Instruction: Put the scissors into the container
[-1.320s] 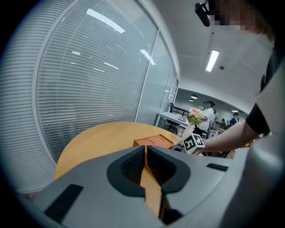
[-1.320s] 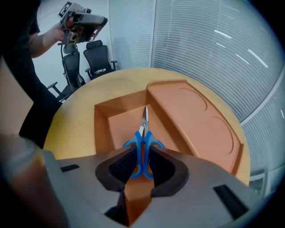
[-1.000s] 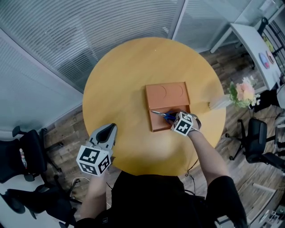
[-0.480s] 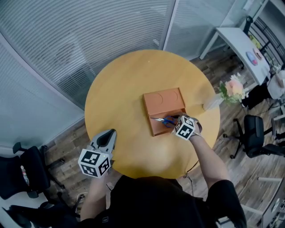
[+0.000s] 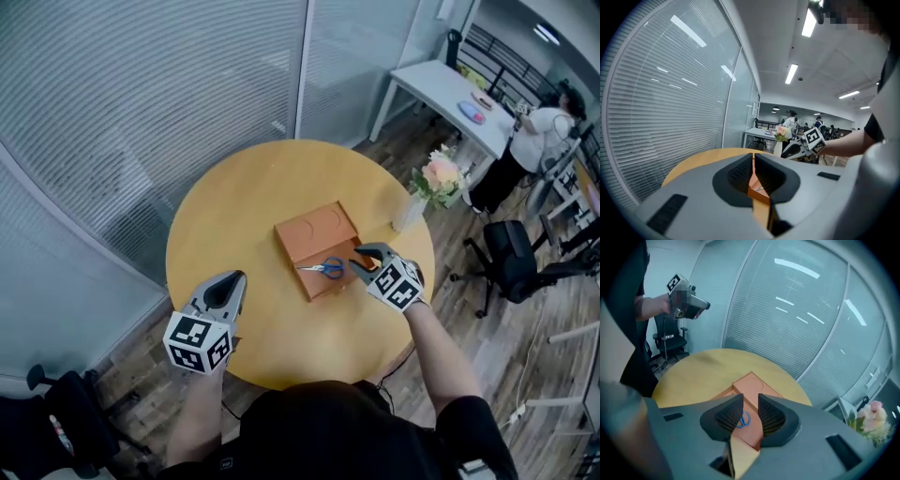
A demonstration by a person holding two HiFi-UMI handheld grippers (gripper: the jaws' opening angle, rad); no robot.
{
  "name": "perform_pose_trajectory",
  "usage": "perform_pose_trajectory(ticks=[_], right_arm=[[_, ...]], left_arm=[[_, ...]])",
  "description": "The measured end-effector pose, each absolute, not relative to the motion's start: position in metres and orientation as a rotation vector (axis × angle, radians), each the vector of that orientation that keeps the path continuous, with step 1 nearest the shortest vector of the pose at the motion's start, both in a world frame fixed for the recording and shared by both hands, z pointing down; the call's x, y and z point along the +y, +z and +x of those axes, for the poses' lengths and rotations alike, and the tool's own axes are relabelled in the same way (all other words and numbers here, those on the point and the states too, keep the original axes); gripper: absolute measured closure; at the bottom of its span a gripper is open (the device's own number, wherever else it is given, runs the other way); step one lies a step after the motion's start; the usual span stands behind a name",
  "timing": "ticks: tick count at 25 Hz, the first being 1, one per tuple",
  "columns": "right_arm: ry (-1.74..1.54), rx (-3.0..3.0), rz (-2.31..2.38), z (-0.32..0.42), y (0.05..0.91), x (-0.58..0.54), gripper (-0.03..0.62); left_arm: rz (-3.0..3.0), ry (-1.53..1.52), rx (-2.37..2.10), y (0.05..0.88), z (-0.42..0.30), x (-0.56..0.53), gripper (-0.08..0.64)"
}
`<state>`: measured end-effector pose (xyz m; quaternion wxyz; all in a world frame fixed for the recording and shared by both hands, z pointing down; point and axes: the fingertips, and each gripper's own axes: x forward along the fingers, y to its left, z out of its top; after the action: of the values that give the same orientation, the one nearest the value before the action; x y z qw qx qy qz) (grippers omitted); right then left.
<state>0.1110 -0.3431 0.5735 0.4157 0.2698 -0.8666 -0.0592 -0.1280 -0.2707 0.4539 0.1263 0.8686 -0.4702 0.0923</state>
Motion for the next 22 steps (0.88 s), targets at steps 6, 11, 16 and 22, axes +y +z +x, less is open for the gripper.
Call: perform_pose_trajectory(ticks=[6,11,16,22], right_arm=[[-0.291,-2.289,0.688,0.124,0.496,-0.322,0.488],[-0.394,-2.429,0.73,0.135,0.422,-0.315,0.494],[-0.468,-2.629,0.845,0.143,0.352,-0.3,0.502],[-0.395,-2.897,1.041,0.158,0.301,-0.288,0.525]], left_arm=[[2.604,0.228,-1.383,0.416,-0.096,-0.277,0.535],[2.679,0.215,-1.383,0.381,-0.058,-0.288,0.535],[2.748,0.151,-1.391,0.34,-0.021,-0.289,0.535],[2.807,0.172,-1.379,0.322,0.012,-0.297,0.535]])
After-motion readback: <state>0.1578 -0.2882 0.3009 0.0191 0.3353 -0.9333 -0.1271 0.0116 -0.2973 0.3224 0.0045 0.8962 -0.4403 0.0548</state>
